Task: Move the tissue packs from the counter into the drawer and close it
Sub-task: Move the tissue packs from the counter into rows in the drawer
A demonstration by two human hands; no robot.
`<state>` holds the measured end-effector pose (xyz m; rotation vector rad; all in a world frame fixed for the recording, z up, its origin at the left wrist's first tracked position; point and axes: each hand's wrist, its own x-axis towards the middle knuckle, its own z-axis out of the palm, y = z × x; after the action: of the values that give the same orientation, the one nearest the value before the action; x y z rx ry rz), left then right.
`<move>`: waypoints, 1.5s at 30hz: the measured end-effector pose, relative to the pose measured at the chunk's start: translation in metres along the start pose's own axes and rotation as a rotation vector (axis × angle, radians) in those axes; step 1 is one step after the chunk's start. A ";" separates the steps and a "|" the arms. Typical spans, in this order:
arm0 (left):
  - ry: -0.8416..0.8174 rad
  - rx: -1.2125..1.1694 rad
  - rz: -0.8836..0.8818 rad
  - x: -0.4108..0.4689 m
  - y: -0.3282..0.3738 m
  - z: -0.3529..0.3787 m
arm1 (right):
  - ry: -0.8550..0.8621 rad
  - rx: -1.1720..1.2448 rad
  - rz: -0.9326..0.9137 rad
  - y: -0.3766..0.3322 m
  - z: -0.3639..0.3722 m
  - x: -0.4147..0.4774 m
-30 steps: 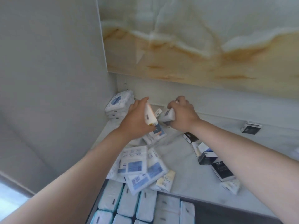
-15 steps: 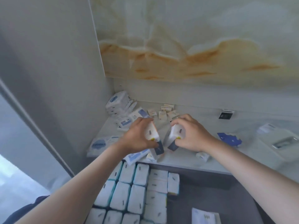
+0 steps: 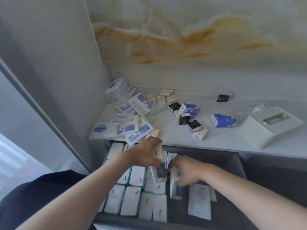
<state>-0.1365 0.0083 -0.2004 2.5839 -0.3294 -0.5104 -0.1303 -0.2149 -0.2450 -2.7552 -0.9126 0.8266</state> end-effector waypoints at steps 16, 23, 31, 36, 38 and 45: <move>-0.100 0.173 0.059 0.008 -0.015 0.028 | 0.047 -0.205 0.128 0.001 0.072 0.036; -0.044 0.247 0.042 0.008 -0.009 0.028 | -0.031 0.373 0.389 0.005 0.039 0.033; -0.086 0.131 0.033 0.000 0.001 0.026 | -0.295 0.755 0.487 0.003 0.059 0.020; -0.054 0.013 0.037 -0.005 0.006 0.031 | -0.162 0.596 0.550 0.011 0.034 0.021; -0.057 -0.058 0.023 -0.005 0.011 0.030 | -0.037 0.761 0.543 0.010 0.014 0.018; 0.008 -0.272 0.087 -0.005 0.035 0.045 | -0.439 1.196 0.368 -0.001 -0.026 -0.014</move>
<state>-0.1642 -0.0385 -0.2176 2.2974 -0.3431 -0.4781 -0.1259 -0.2210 -0.2166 -1.6832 0.1416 1.4349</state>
